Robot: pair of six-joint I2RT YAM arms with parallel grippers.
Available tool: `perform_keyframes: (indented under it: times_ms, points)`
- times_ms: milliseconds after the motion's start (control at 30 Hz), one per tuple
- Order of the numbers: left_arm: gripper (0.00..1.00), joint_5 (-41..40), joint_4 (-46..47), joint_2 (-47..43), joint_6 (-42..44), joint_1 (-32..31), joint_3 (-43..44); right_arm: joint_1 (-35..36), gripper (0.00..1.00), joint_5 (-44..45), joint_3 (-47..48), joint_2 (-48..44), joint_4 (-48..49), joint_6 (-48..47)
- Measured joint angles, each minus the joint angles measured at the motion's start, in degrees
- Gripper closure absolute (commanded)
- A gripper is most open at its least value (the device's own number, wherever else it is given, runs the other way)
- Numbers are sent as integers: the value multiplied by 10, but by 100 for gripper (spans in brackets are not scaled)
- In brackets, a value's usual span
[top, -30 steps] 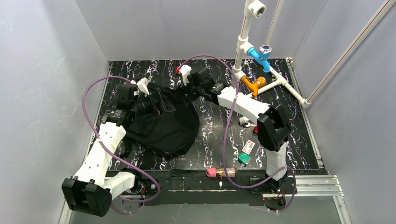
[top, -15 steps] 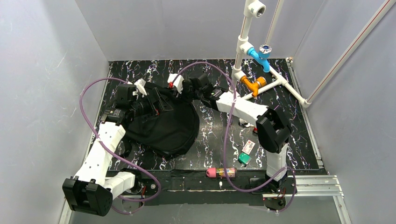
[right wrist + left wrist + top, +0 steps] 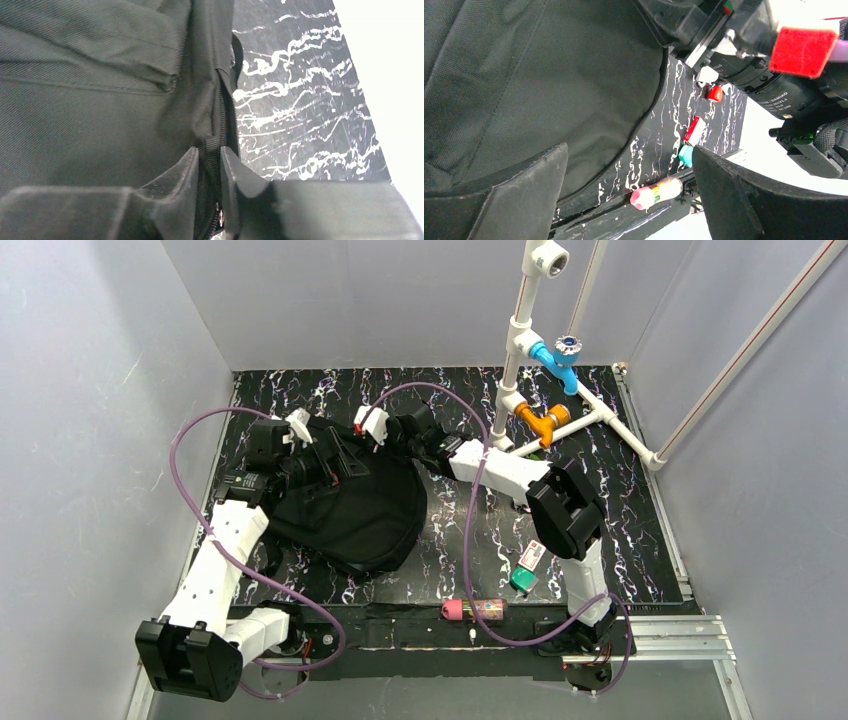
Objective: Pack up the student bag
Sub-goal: Zip the student bag at the center of the board.
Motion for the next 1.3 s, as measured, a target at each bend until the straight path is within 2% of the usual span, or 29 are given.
perform_keyframes:
  times_ms: [133, 300, 433, 700, 900, 1000, 1100, 1233, 1300]
  points:
    - [7, 0, 2, 0, -1, 4, -4, 4, 99, 35, 0, 4, 5, 8]
    - [7, 3, 10, 10, -13, 11, -9, 4, 99, 37, -2, 2, 16, 57]
    - [8, 11, 40, 49, -40, 18, -9, 3, 99, 30, -40, -31, 48, 129]
    - [12, 26, 122, 190, -193, 30, -3, -1, 99, -7, -116, -108, 119, 344]
    - [15, 40, 133, 282, -260, 34, 52, -19, 99, -61, -162, -116, 190, 478]
    - [15, 28, 128, 276, -272, 34, 63, -29, 99, -74, -181, -116, 224, 549]
    - [10, -11, 112, 244, -284, 33, 59, -32, 99, -65, -188, -116, 228, 608]
    - [11, -50, 113, 182, -310, 33, 36, -29, 99, -59, -228, -128, 273, 647]
    - [13, -45, 124, 186, -316, 33, 43, -30, 99, -75, -250, -133, 303, 646]
